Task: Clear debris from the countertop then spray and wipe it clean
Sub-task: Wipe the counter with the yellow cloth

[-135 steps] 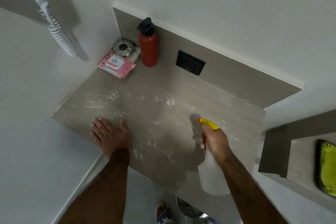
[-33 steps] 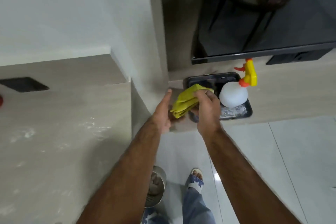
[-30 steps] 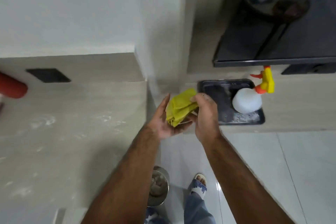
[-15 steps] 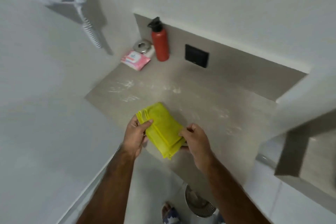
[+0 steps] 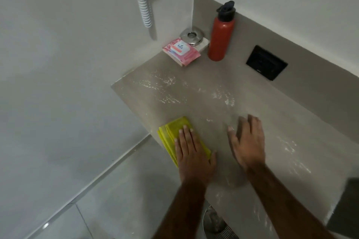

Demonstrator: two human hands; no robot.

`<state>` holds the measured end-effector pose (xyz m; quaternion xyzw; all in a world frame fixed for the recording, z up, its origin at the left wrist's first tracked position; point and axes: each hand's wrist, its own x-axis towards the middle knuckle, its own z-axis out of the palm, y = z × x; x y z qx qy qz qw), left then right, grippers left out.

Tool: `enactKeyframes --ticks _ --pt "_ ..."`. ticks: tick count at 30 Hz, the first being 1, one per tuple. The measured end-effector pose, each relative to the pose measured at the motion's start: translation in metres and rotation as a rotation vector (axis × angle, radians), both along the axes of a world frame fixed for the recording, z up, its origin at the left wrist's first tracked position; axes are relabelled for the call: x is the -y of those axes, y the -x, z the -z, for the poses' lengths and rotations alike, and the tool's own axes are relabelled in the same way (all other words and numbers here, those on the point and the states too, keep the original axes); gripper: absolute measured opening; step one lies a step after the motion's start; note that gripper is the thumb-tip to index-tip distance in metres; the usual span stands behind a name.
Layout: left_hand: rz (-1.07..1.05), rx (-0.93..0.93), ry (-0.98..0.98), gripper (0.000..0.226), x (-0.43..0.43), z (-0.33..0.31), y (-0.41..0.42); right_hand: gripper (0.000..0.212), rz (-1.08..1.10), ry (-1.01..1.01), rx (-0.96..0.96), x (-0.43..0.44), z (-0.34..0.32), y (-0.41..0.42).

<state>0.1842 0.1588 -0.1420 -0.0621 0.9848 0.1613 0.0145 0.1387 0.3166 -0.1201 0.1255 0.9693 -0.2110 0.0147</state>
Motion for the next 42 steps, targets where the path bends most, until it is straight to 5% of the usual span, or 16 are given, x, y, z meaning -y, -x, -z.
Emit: enactKeyframes --ticks 8,14,21,29,33,38,42 --pt "-0.303 0.068 0.062 0.09 0.122 0.007 0.127 0.072 -0.003 -0.256 -0.019 -0.001 0.026 0.009" --pt "-0.295 0.063 0.093 0.083 0.176 -0.004 0.24 0.075 -0.001 -0.314 -0.025 0.0 0.029 0.013" --pt "0.182 0.077 0.196 0.073 0.123 -0.009 0.28 0.074 -0.003 -0.334 -0.008 0.0 0.028 0.014" --pt "0.762 -0.004 0.207 0.084 0.089 0.0 0.103 0.073 0.005 -0.298 0.02 0.002 0.02 0.014" --pt "0.551 -0.008 0.247 0.079 0.142 -0.002 0.104 0.075 0.002 -0.287 0.033 0.001 0.021 0.013" --pt "0.015 0.084 0.224 0.078 0.177 -0.006 0.182 0.074 -0.001 -0.292 0.023 0.0 0.024 0.014" --pt "-0.057 0.153 0.164 0.081 0.138 -0.002 0.231 0.071 -0.001 -0.304 -0.008 0.0 0.029 0.015"
